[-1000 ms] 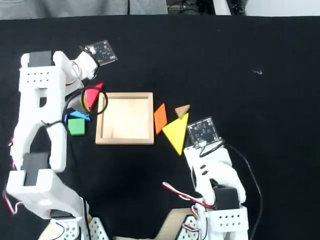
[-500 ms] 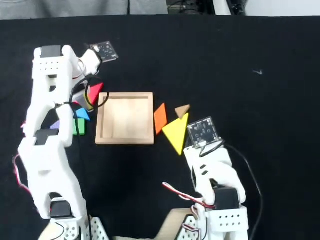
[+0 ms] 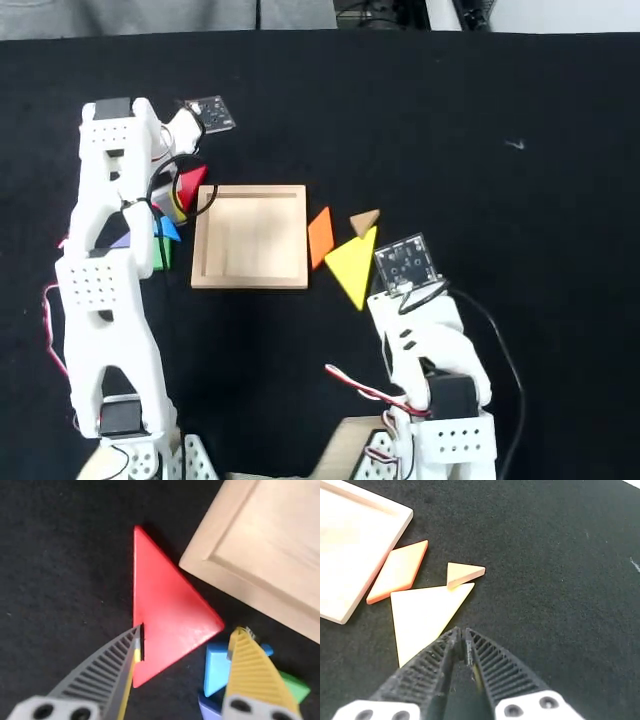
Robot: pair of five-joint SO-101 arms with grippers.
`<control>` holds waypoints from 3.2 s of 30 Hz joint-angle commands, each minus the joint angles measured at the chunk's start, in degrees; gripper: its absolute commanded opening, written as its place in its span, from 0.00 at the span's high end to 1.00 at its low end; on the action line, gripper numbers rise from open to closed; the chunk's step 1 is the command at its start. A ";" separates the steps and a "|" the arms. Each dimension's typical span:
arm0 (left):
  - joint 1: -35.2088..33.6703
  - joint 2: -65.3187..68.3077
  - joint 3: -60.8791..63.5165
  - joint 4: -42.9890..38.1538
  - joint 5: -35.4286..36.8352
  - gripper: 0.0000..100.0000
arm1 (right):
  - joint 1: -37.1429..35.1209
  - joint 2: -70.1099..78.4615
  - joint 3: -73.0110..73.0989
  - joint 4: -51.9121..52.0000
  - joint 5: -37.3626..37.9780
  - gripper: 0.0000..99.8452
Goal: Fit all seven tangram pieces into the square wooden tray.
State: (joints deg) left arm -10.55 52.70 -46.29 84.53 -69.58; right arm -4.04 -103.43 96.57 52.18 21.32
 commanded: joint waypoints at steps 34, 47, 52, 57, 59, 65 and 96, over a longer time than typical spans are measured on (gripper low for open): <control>0.57 15.91 -20.97 8.97 -4.22 0.72 | -0.79 -4.62 -0.04 0.26 0.44 0.99; 1.36 16.70 -32.31 14.86 0.26 0.75 | -0.79 -4.62 -0.04 0.26 0.44 0.99; 1.01 16.79 -31.96 11.34 4.04 0.78 | -0.79 -4.62 -0.04 0.26 0.44 0.99; 2.68 15.82 -34.59 16.26 6.95 0.73 | -0.79 -4.62 -0.04 0.26 0.44 0.99; 2.59 15.03 -37.41 16.26 8.44 0.71 | -0.79 -4.62 -0.04 0.26 0.44 0.99; 3.30 14.07 -38.64 16.26 12.66 0.71 | -0.79 -4.62 -0.04 0.26 0.44 0.99; -2.77 20.48 -41.80 13.10 8.79 0.71 | -0.79 -4.62 -0.04 1.14 0.44 0.99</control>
State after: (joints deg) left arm -12.40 75.21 -84.00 97.45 -61.58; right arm -3.96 -103.43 96.57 53.23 21.32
